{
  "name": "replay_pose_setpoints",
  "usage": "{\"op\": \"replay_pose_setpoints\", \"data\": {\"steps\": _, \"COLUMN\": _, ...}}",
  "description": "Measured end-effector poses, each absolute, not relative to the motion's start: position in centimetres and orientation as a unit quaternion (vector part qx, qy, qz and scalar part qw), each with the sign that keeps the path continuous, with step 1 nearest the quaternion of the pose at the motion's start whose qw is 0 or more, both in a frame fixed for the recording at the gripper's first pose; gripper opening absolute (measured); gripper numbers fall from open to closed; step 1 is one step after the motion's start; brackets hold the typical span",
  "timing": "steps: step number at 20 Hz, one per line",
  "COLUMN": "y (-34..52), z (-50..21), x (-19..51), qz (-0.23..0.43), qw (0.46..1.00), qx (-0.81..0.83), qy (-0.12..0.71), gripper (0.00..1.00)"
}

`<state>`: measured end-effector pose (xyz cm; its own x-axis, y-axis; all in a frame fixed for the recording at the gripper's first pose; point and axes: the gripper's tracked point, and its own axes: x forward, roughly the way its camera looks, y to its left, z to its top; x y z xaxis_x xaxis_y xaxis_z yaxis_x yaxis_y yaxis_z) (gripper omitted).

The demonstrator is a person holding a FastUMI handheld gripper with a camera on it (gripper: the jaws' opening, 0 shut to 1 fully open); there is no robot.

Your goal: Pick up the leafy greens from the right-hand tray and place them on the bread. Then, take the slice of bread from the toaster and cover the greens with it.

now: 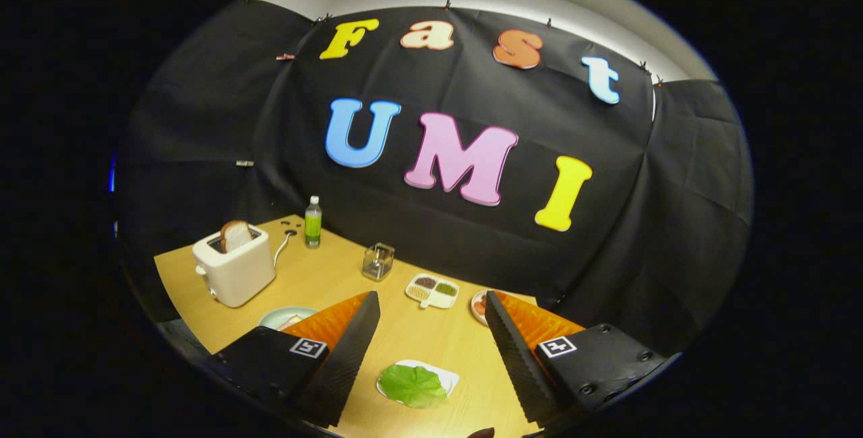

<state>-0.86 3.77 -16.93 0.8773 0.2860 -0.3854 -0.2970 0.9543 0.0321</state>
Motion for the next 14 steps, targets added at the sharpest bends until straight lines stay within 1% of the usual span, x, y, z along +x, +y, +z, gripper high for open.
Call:
{"op": "replay_pose_setpoints", "data": {"steps": 5, "y": 4.2, "z": -29.2, "x": -1.6, "qz": 0.223, "qw": 0.924, "qx": -0.04, "qy": 0.309, "gripper": 0.96}}
{"op": "replay_pose_setpoints", "data": {"steps": 8, "y": 4.4, "z": -34.9, "x": -2.7, "qz": 0.259, "qw": 0.89, "qx": -0.042, "qy": 0.372, "gripper": 0.93}}
{"op": "replay_pose_setpoints", "data": {"steps": 10, "y": 4.4, "z": -37.9, "x": -3.2, "qz": 0.276, "qw": 0.871, "qx": -0.041, "qy": 0.404, "gripper": 0.87}}
{"op": "replay_pose_setpoints", "data": {"steps": 14, "y": 5.2, "z": -42.5, "x": -3.3, "qz": 0.298, "qw": 0.84, "qx": -0.048, "qy": 0.451, "gripper": 0.83}}
